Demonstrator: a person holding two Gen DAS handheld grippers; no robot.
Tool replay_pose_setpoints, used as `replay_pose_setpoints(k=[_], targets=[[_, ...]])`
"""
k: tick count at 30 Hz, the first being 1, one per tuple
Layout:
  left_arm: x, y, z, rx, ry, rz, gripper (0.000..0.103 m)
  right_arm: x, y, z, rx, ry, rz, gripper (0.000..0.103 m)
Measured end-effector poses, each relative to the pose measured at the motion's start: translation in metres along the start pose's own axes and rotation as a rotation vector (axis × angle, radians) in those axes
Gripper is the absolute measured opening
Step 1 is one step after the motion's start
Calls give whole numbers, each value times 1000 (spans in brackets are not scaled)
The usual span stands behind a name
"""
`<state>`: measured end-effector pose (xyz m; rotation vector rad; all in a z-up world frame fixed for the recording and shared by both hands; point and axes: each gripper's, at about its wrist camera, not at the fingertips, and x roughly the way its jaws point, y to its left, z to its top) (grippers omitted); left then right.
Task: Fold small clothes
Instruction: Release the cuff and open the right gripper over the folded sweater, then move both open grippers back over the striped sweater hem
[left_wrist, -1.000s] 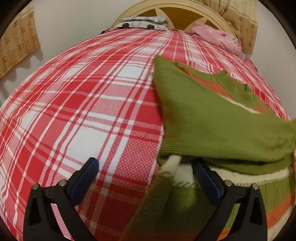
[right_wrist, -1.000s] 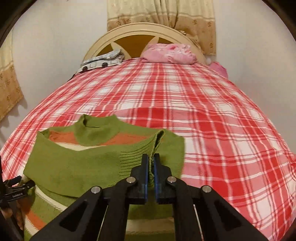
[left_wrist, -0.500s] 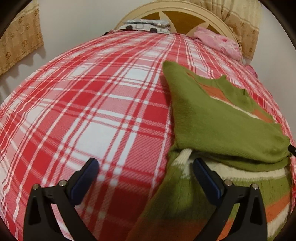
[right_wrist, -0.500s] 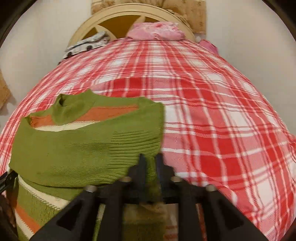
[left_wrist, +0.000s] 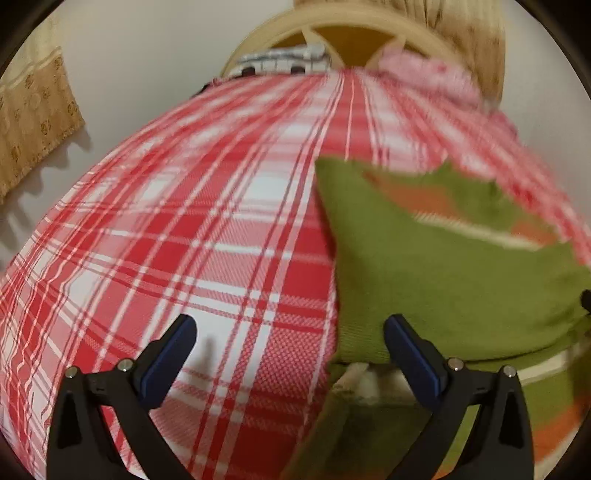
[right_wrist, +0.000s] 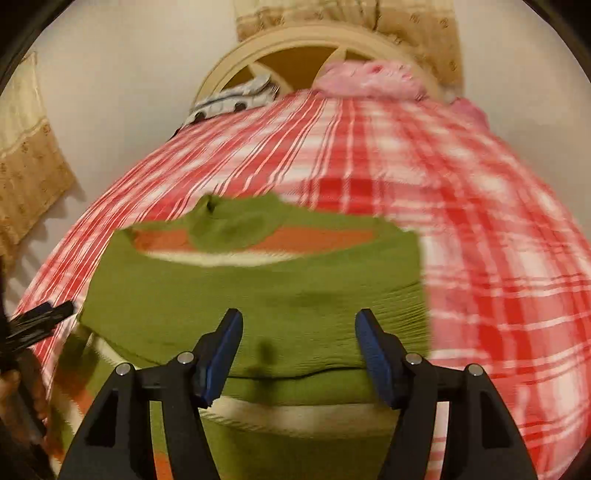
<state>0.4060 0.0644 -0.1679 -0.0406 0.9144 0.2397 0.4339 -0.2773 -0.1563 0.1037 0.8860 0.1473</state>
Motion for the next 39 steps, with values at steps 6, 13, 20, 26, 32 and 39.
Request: replay_pose_setpoints(k=[6,13,20,26,32,39], targets=[[11,13,-7,-55,25,-49,103,7,7,-24,-61,41,-65,64],[9,11,-11,-60,10,-70,103,6,3,-26,-56,41,-79,64],[-3,7,-18,-31,-9,-76,103,0,5,-33,-46,29,-99,65],[-4,4,-19,-9,2,-74,103,-4,8,-35,-43,21,-128,65],[-12,0,-25,31,15,-92,103,-18,4,-43,0,8,-113,65],[-42,5,-39,40,-28,-121,103,-45,6,-55,-8,4,-111,66]])
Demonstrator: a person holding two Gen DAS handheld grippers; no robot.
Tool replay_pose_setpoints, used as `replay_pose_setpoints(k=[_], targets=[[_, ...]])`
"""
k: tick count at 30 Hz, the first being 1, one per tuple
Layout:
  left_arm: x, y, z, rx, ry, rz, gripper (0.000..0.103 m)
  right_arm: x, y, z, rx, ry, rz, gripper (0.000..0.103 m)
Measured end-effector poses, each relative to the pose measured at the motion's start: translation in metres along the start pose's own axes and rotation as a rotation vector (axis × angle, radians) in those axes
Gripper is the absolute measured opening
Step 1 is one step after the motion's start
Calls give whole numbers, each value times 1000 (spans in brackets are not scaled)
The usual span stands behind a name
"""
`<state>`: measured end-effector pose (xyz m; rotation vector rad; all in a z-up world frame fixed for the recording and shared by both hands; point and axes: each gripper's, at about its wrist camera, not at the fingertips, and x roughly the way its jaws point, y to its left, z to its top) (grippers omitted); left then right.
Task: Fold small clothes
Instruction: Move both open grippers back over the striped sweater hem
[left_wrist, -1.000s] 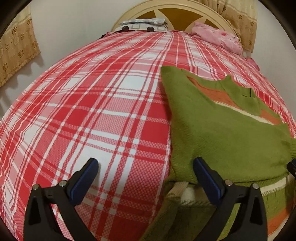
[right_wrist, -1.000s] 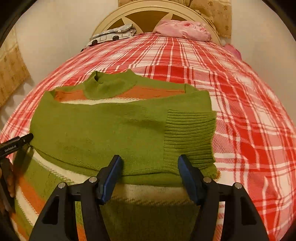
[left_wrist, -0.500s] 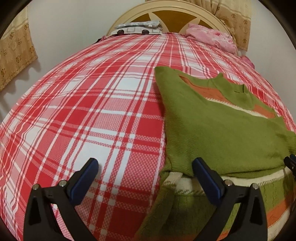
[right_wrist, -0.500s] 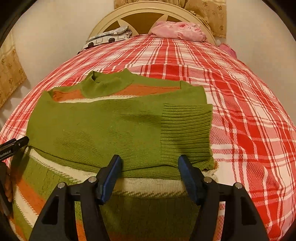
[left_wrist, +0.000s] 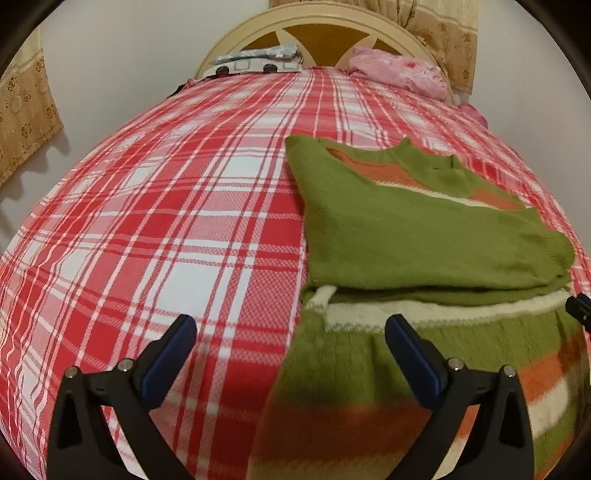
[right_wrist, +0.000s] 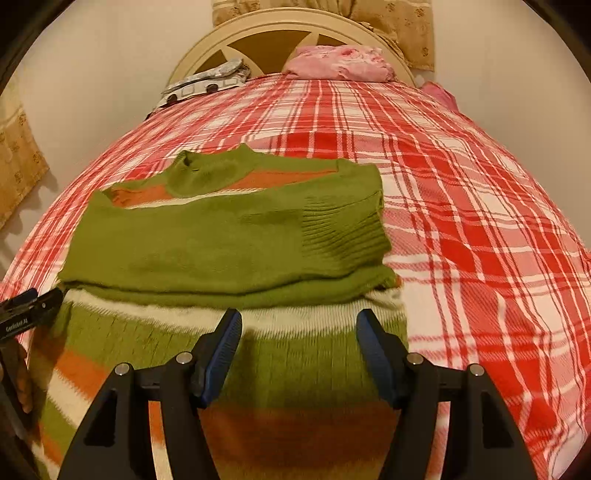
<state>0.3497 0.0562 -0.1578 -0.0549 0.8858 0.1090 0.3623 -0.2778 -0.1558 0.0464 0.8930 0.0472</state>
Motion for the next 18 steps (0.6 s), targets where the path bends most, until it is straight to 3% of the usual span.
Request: replay_pose_setpoints(k=[8,18], targets=[[-32,1,-10,6,-37,-23,103,-26,11,-21,-24,-13,21,66],[-80,-8,-46,73,-78,-52,103,-55,22,-61,-12,-12,73,67]])
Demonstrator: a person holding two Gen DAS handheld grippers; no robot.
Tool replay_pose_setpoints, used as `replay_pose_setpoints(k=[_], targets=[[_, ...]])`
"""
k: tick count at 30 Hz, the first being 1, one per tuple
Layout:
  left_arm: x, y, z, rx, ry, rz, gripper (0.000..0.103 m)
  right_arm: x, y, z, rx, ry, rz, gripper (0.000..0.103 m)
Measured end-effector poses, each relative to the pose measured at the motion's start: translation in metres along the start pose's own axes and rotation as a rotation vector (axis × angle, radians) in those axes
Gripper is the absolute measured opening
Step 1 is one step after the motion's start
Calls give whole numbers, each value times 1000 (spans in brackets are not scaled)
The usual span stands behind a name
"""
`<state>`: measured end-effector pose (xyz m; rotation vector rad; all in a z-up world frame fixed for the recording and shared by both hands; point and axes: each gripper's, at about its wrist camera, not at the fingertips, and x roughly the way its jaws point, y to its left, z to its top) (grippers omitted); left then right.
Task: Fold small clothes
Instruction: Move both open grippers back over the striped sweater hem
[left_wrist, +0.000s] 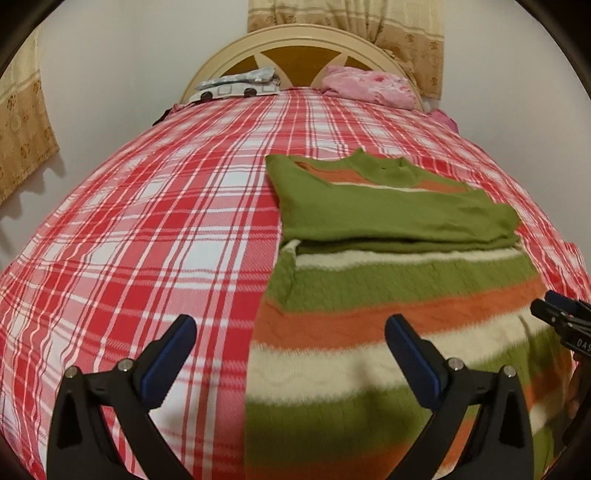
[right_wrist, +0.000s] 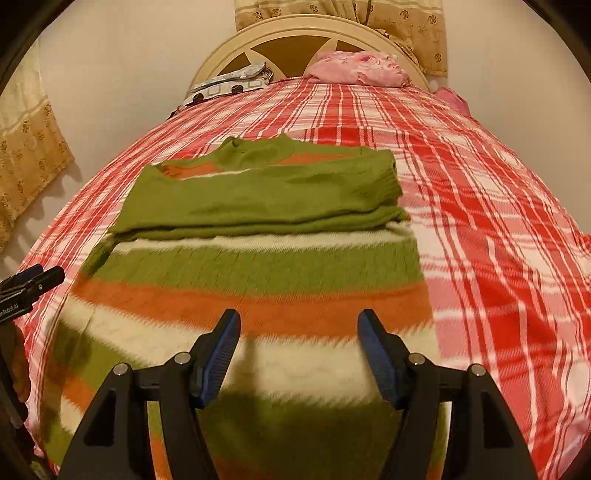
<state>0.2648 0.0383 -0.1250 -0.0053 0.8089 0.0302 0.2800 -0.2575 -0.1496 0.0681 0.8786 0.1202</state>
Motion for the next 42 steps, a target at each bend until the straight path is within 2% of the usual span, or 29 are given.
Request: replay_pose_setpoints(k=[9,25,36,40,42], targets=[[-30,-10,-26,11,3,-29,103,-27,11,-34,-17,1,14,67],[-52,-10,-83,2,57,-55,103,-55,3,-86,21,21,10,67],[-66,14,-129,-41,106,-57,103,-74,0,-112,22,28,-12,68],[-74,22,-142,-72,110,-74,100,-86,-4,-126,1,41,-33,68],[-76,25,-145,-89,115,-93,95,-91,-6,-132,-9,50,-37,68]])
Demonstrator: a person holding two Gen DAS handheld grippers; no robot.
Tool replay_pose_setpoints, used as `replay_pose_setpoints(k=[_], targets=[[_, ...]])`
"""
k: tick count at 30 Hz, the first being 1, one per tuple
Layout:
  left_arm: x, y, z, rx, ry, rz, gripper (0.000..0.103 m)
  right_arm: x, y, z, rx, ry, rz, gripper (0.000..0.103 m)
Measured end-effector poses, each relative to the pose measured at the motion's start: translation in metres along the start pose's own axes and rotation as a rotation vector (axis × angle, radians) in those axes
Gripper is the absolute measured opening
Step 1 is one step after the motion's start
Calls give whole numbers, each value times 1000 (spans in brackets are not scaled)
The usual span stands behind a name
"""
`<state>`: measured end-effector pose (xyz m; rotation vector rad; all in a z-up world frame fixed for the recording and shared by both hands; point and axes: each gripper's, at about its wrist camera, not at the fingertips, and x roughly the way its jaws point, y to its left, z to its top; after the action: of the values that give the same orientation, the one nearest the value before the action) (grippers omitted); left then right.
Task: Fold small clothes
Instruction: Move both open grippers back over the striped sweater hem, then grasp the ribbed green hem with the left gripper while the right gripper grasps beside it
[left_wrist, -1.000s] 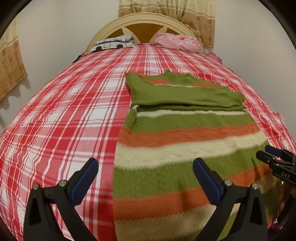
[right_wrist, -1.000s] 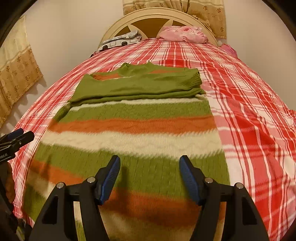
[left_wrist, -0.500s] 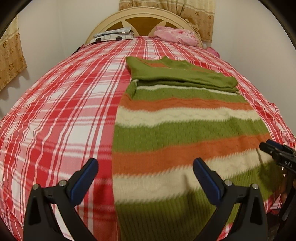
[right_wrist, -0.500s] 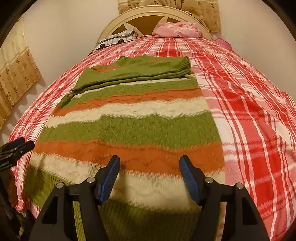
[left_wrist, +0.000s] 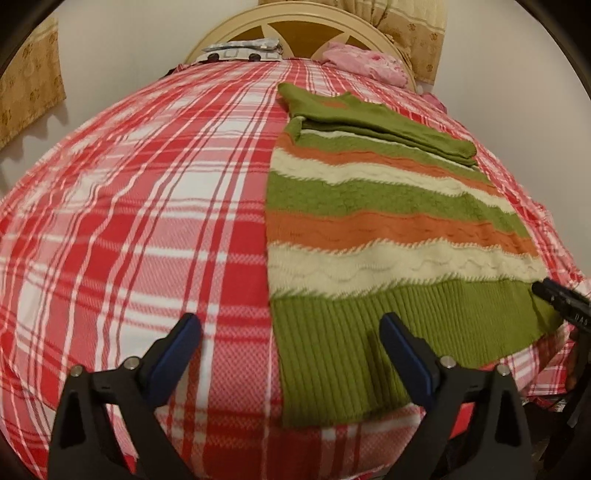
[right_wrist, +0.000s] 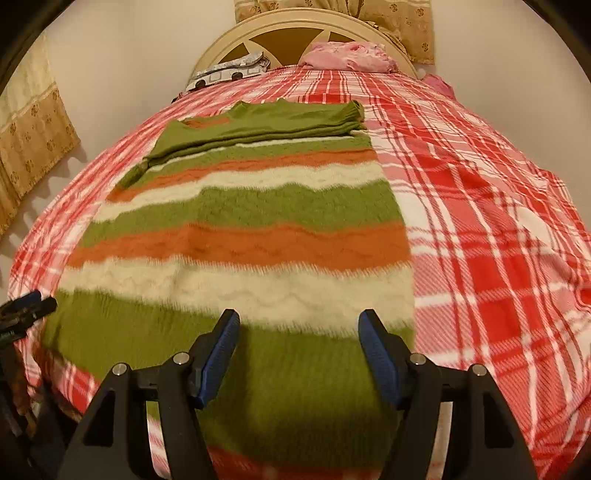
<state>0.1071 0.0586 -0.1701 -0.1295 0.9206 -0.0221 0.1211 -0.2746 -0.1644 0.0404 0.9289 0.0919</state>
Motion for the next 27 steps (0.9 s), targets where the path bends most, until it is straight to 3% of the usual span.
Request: replay_pose_setpoints(k=[4,7,9,12,16,19,22,24,27], targets=[[1,5,-9,-46,35,-67,88,-14,-7,-13,-6,-11,-19,68],[1,2,-13,-41,35,-66,85,-18,-13,-20,-3,-13,-53,68],[0,0,-13,-37,32,-72,75,-18,-19,-25,14,-14,-64,67],[-1,-1,-14,-38,35,-90,68,-23,-23,-28,23,-33,-66,67],[-3,-5,-17,-28,32,-99,64,-26,-22,-30,34,-32,-22,67],[-2,-4,-19,-27,26,-90,59,-27,-18,-32,31,-36,15,59],[-5,-2,-20,-21,13,-84,42,-27,-21,-32,49,-47,21,49],[-5,-1,-20,-23,17,-107,20,-28,-25,-33,70,-49,34,46],[-5,-1,-22,-25,20,-112,20,-30,-28,-35,78,-52,32,44]])
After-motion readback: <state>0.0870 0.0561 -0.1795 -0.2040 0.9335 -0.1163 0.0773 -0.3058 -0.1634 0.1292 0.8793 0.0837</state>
